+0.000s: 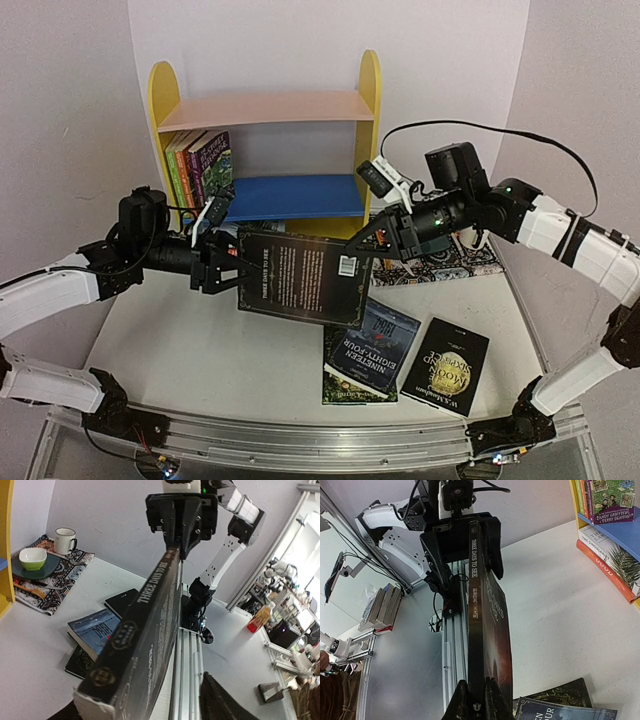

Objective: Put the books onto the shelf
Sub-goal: Pass from the right arm to the left, then pass from the left arm to the right

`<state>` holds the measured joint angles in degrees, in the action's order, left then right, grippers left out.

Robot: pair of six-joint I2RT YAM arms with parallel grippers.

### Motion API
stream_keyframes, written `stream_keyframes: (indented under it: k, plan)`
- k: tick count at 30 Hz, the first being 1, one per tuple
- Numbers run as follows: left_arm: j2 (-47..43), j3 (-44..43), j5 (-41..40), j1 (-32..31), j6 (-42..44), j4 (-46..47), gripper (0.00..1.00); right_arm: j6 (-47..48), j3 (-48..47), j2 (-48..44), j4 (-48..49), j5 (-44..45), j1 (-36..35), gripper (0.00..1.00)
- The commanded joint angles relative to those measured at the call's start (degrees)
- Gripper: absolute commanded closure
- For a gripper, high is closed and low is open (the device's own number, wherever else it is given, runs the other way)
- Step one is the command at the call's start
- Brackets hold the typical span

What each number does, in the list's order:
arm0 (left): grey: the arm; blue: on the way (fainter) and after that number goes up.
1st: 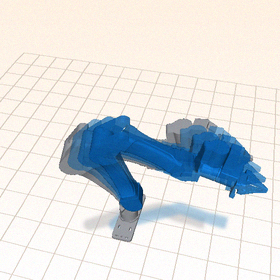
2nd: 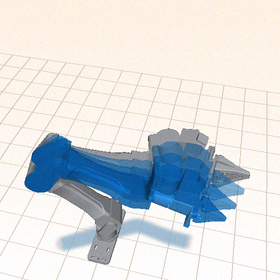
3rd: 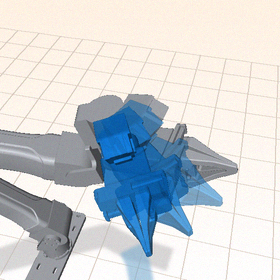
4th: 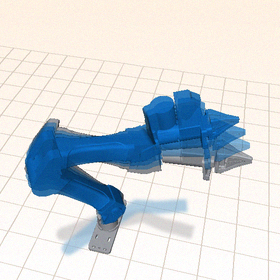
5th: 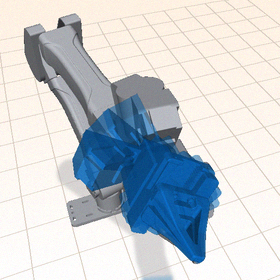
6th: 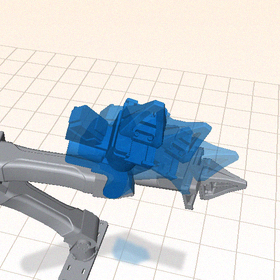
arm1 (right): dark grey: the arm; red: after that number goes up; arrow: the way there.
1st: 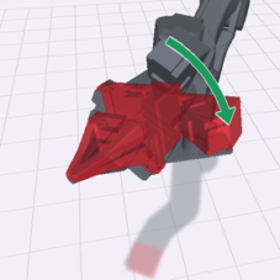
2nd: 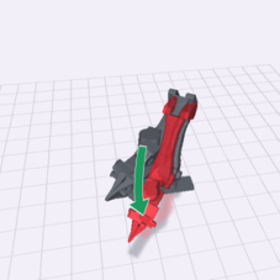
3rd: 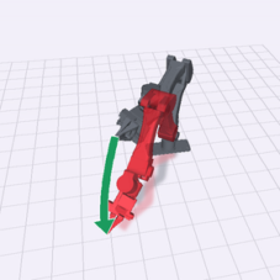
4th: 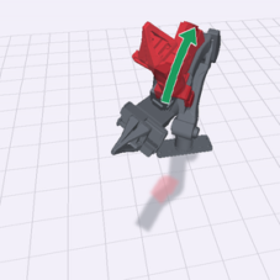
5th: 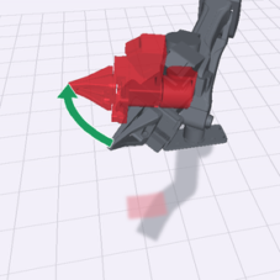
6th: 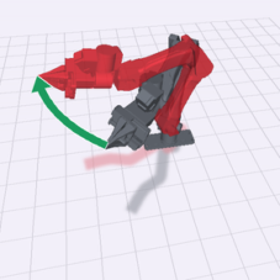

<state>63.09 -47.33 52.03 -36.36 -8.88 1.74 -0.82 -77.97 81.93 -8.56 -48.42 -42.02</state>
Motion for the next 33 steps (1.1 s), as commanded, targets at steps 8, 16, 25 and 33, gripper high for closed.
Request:
stream_keyframes:
  k: [8, 16, 25, 33]
  plan:
    - [-0.7, -0.2, 0.6, 0.2, 0.5, 4.5, 1.0, -0.1, 1.1, -1.9, 6.9, -2.2, 0.5, 0.53]
    - [3.9, -1.0, 6.0, 0.2, -0.5, 4.3, 1.0, 11.2, -5.1, 1.7, -10.5, -1.7, 0.5, 0.25]
    - [9.2, -3.7, 12.1, -0.1, -2.6, 3.3, 1.0, 16.3, -10.2, 6.1, -21.1, -2.9, 0.5, 0.37]
    - [11.1, -4.8, 12.3, -1.2, -1.6, 2.6, 1.0, 16.4, -12.2, 10.7, -23.5, -2.7, -1.5, 0.41]
